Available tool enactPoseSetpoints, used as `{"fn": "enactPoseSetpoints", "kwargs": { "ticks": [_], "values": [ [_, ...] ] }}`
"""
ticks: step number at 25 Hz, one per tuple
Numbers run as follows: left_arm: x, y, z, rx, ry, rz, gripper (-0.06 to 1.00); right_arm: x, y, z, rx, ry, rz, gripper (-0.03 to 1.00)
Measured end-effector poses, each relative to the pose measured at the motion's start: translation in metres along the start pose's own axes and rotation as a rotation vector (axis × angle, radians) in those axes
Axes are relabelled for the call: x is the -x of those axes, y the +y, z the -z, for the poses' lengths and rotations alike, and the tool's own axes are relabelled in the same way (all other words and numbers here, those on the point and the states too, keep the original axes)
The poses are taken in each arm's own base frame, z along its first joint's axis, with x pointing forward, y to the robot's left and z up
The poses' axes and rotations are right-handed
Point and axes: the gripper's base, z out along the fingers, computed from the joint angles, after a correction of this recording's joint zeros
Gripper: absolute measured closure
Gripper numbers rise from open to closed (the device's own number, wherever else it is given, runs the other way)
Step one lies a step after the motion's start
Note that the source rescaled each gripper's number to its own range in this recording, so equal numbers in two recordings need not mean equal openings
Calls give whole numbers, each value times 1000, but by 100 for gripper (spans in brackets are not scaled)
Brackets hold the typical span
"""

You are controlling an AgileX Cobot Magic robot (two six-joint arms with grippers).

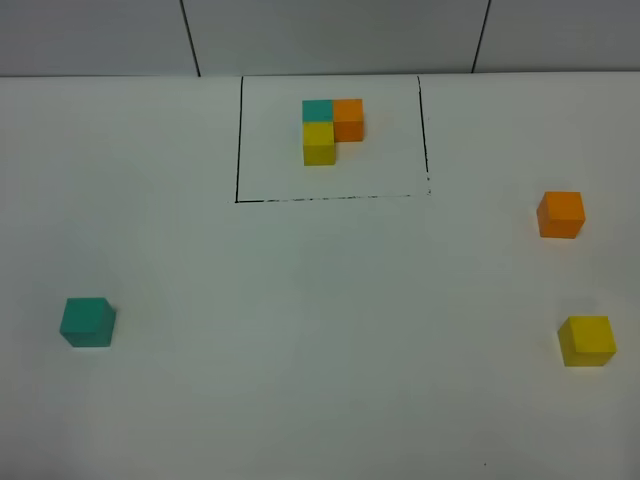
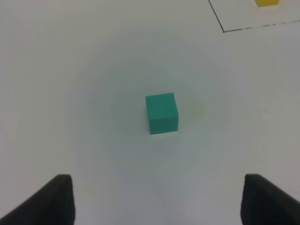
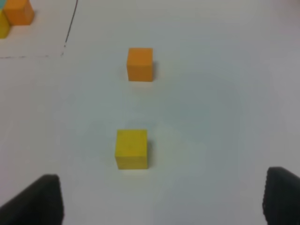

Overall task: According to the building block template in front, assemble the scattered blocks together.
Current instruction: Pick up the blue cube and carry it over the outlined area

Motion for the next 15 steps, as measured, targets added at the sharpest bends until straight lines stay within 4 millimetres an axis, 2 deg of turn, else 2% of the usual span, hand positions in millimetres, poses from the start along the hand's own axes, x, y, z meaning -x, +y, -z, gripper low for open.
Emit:
{"fn": "enactPoseSetpoints", "kwargs": {
  "ticks": [15],
  "values": [
    [0, 0, 0, 0, 0, 0, 19, 0, 0, 0, 0, 0, -1, 24]
  ]
}}
